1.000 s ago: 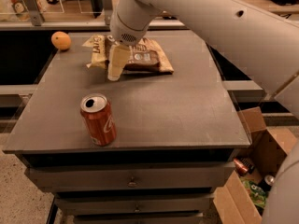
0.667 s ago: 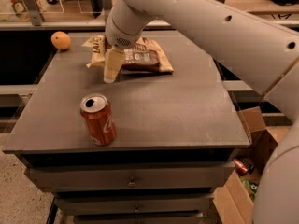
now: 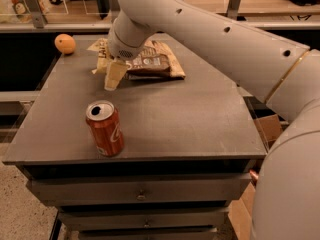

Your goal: Pick brown chip bag

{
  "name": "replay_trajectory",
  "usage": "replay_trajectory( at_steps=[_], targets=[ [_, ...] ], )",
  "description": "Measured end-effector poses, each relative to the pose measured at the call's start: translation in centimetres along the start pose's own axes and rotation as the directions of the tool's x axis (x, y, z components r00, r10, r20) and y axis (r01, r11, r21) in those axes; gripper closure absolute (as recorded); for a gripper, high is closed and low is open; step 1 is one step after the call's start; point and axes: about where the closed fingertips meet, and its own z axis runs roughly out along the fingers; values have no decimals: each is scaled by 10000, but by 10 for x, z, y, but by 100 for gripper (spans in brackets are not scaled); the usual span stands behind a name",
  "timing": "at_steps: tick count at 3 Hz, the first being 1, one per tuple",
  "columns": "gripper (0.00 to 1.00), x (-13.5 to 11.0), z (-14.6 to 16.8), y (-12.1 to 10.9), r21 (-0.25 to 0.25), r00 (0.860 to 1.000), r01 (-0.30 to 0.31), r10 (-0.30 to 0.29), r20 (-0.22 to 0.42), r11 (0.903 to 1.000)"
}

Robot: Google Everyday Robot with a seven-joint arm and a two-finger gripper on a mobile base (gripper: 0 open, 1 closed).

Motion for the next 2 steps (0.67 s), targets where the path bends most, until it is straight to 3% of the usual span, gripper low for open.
replay_trajectory(
  at_steps=[2],
  targets=[
    [63, 3, 2, 3, -237, 9988, -154, 164, 462, 9996]
  ],
)
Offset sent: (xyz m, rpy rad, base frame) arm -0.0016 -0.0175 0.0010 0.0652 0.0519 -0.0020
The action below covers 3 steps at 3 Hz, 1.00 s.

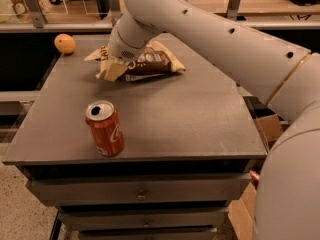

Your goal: Pick brown chip bag

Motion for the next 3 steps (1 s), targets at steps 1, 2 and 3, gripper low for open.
replay_trajectory(
  at_steps=[1, 2, 3],
  targets=[
    [87, 10, -19, -3, -59, 9994, -349, 349, -63, 9994],
    [100, 17, -49, -10, -75, 9981, -600, 599, -105, 9982],
    [100, 17, -84, -20, 157, 9978, -669, 670, -31, 9976]
  ],
)
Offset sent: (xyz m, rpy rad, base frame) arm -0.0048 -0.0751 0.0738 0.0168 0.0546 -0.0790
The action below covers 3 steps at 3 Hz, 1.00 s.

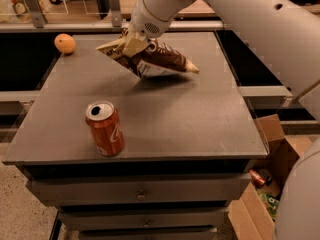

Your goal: Pick brown chip bag

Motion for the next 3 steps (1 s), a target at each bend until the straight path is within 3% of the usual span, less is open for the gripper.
replay_trajectory(
  at_steps=[1, 3],
  targets=[
    [100, -7, -31, -10, 335, 9998, 181, -184, 92, 9993],
    [100, -28, -92, -30, 939, 9921, 1119, -1166, 469, 9893]
  ],
)
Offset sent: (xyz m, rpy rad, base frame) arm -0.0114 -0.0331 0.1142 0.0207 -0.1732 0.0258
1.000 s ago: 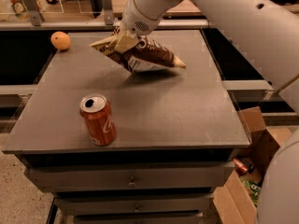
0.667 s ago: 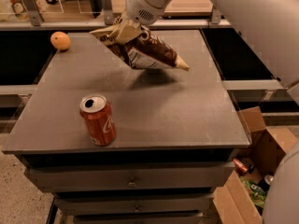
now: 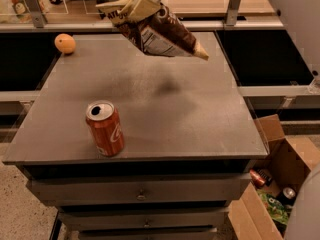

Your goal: Pick brown chip bag

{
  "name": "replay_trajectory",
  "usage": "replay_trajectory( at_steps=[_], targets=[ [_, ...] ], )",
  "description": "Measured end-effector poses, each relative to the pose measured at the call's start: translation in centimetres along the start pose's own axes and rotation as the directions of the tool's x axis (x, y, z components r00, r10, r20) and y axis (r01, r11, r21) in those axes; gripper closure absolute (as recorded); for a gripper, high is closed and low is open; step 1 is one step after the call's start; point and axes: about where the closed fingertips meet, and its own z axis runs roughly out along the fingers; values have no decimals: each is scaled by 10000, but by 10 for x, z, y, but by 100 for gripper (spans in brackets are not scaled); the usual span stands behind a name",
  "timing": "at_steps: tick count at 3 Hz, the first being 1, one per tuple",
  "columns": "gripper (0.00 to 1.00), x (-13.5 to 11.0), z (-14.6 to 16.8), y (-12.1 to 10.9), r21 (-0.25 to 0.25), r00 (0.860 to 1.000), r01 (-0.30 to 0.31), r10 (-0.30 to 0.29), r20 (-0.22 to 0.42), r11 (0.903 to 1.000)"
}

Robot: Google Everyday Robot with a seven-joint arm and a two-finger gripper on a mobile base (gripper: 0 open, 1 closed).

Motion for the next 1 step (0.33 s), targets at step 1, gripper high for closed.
replay_trajectory(
  at_steps=[1],
  targets=[
    [100, -2, -2, -2, 47, 10000, 53, -53, 40, 10000]
  ],
)
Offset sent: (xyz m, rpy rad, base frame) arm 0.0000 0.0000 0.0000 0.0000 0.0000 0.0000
